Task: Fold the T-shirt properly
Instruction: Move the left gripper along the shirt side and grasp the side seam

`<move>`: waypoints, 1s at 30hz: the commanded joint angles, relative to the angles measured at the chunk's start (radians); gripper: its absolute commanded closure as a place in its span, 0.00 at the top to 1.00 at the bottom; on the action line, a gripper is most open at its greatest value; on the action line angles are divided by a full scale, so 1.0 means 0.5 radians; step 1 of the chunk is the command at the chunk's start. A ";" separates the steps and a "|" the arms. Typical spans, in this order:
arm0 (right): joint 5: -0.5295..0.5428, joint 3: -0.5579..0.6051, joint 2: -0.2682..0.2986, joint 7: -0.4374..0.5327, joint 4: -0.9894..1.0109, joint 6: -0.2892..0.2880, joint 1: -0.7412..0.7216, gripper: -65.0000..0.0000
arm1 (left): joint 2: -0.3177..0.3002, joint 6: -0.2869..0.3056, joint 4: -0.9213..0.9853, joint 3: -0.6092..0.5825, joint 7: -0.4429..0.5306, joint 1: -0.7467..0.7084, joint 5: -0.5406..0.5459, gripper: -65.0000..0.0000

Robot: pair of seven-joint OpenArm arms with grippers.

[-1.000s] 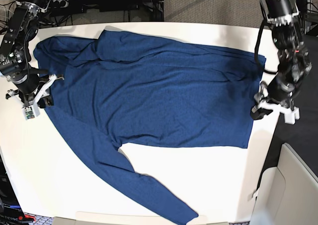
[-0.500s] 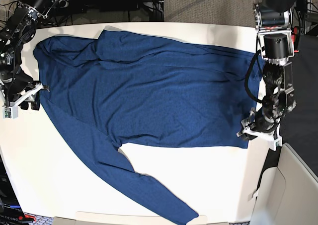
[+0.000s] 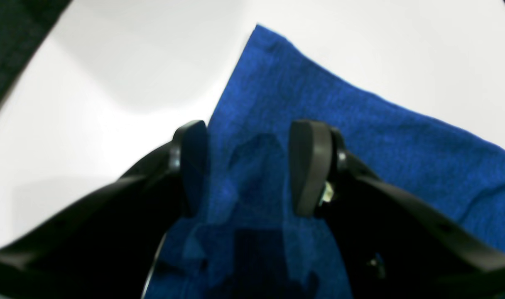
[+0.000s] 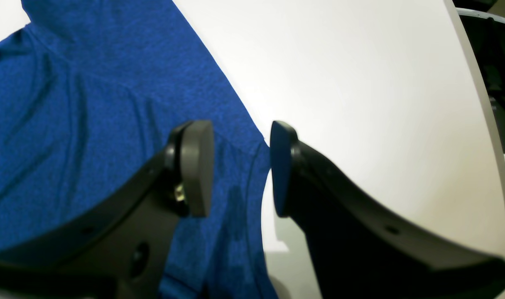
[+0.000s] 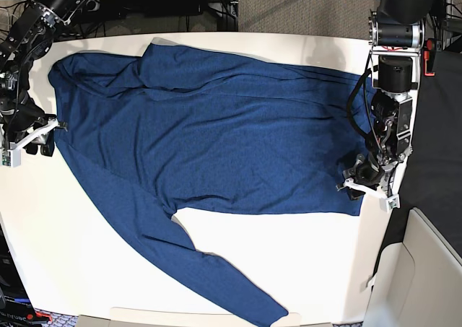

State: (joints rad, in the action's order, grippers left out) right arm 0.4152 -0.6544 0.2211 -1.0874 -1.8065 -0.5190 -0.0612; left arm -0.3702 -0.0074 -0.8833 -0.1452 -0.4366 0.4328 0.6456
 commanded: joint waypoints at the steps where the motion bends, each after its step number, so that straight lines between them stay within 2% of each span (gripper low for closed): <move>1: 0.015 -0.009 0.035 0.047 -0.034 0.002 -0.026 0.36 | -0.028 0.010 -0.030 0.000 0.058 0.069 0.002 0.48; 7: 0.018 -0.009 0.032 0.044 -0.034 -0.001 -0.023 0.36 | 0.021 0.007 -0.030 -0.003 0.065 0.075 -0.001 0.48; 14: 0.018 -0.009 0.032 0.044 -0.034 -0.001 -0.011 0.36 | -0.010 0.001 -0.030 0.010 0.147 0.075 -0.059 0.48; 20: 0.125 -0.012 0.032 0.044 -0.037 -0.001 0.010 0.36 | -0.013 -0.251 0.013 0.013 0.181 0.060 -0.154 0.51; 24: 0.125 -0.012 0.032 0.041 -0.037 -0.001 0.010 0.36 | -0.007 -0.266 0.154 0.010 0.181 0.069 -0.154 0.53; 30: 0.125 -0.012 0.032 0.041 -0.037 -0.001 0.010 0.36 | 0.005 -0.260 0.169 0.003 0.166 0.060 -0.142 0.53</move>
State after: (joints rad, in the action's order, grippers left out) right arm 0.4679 -0.6559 0.2207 -1.0882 -1.8069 -0.5190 -0.0437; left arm -0.3607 -0.1352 -0.7944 -0.1452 -0.3321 0.4461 0.5671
